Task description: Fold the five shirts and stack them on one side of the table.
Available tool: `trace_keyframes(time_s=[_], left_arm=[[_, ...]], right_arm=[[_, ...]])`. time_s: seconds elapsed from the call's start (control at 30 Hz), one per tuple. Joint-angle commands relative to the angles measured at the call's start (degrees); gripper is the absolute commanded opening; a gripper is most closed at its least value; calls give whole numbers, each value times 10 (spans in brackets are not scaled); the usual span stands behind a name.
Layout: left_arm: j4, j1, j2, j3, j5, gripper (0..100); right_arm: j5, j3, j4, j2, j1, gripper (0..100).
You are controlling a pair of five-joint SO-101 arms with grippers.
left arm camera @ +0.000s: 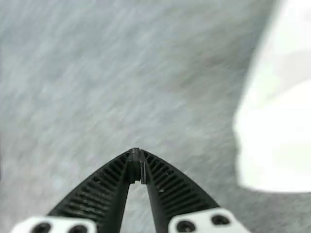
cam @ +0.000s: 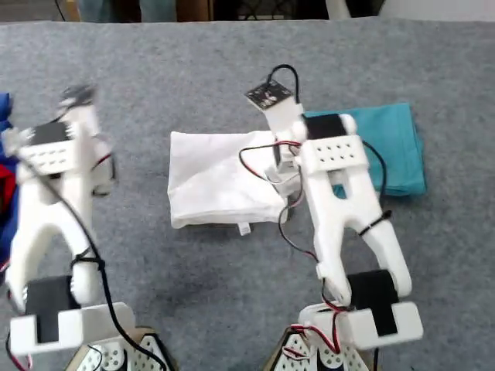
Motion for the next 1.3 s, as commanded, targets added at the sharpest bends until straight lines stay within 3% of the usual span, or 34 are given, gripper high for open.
trace_keyframes(time_s=[0.0, 0.13, 0.33, 0.57, 0.8, 0.97, 1.27], left_arm=[[-41, 76, 45, -83, 32, 29], [-99, 121, 139, -153, 73, 29], [-96, 161, 287, -287, 121, 29], [-25, 189, 405, -428, 128, 29], [95, 173, 422, -577, 126, 29], [185, 212, 434, -735, 125, 29], [89, 211, 592, -739, 126, 29]], right_arm=[[-98, -32, -10, 43, -33, 15], [-109, -33, -3, 106, -16, 14], [-105, -31, -41, 161, 18, 14], [-84, -34, -51, 170, 17, 14], [-48, -35, -19, 38, 20, 14], [-48, -26, 15, -40, 22, 15], [-47, 112, -12, -152, 33, 15]])
